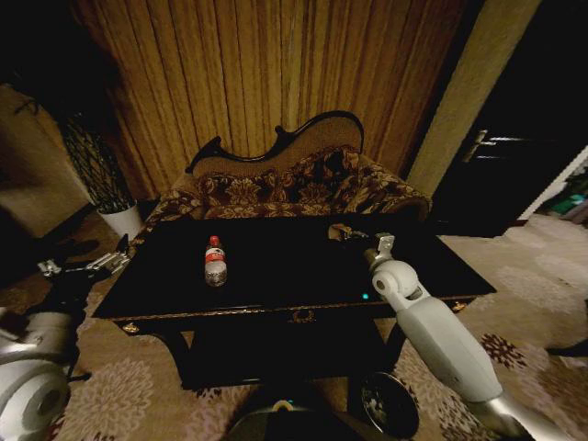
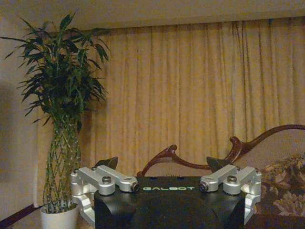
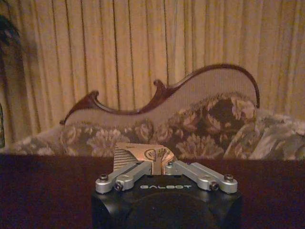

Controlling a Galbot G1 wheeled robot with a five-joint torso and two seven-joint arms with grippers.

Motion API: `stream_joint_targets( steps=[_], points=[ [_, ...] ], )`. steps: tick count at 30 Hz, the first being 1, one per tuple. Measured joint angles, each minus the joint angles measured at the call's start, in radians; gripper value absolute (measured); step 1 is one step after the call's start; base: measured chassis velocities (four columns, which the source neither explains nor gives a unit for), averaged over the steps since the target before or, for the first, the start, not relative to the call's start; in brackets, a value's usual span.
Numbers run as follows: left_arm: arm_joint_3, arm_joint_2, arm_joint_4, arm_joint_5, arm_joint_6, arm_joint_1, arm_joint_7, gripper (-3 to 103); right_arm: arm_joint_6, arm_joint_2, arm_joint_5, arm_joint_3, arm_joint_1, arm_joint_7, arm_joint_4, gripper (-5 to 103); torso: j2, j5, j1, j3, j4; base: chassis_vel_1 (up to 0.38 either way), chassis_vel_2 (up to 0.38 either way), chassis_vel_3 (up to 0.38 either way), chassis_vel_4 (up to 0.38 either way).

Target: Move to the front of the table and place the trash on the table into the trash bin.

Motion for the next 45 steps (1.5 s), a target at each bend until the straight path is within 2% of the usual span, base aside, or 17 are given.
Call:
stream_joint_targets(
  steps=[9, 28, 35, 45],
  points=[
    [0.023, -0.003, 0.0, 0.0, 0.0, -0.007, -0.003, 100, 0.031, -0.035, 0.019, 0.109, -0.119, -0.005, 0.136, 1, 0.0, 0.0, 0.0, 0.0, -0.0001, 0.0, 0.0, 0.0, 0.0],
    [0.013, -0.009, 0.0, -0.01, -0.011, -0.012, -0.003, 100, 0.009, -0.04, 0.013, 0.28, -0.328, 0.046, 0.314, 1, 0.0, 0.0, 0.0, 0.0, -0.0001, 0.0, 0.0, 0.0, 0.0],
    [0.029, -0.007, 0.0, -0.009, -0.011, -0.02, 0.002, 100, 0.0, -0.032, 0.01, 0.325, -0.369, 0.047, 0.344, 1, 0.0, 0.0, 0.0, 0.0, -0.0001, 0.0, 0.0, 0.0, 0.0],
    [0.029, -0.006, 0.0, -0.005, -0.014, -0.016, 0.014, 100, -0.001, -0.014, 0.001, 0.331, -0.394, 0.061, 0.373, 1, 0.0, 0.0, 0.0, 0.0, -0.0001, 0.0, 0.0, 0.0, 0.0]
  ],
)
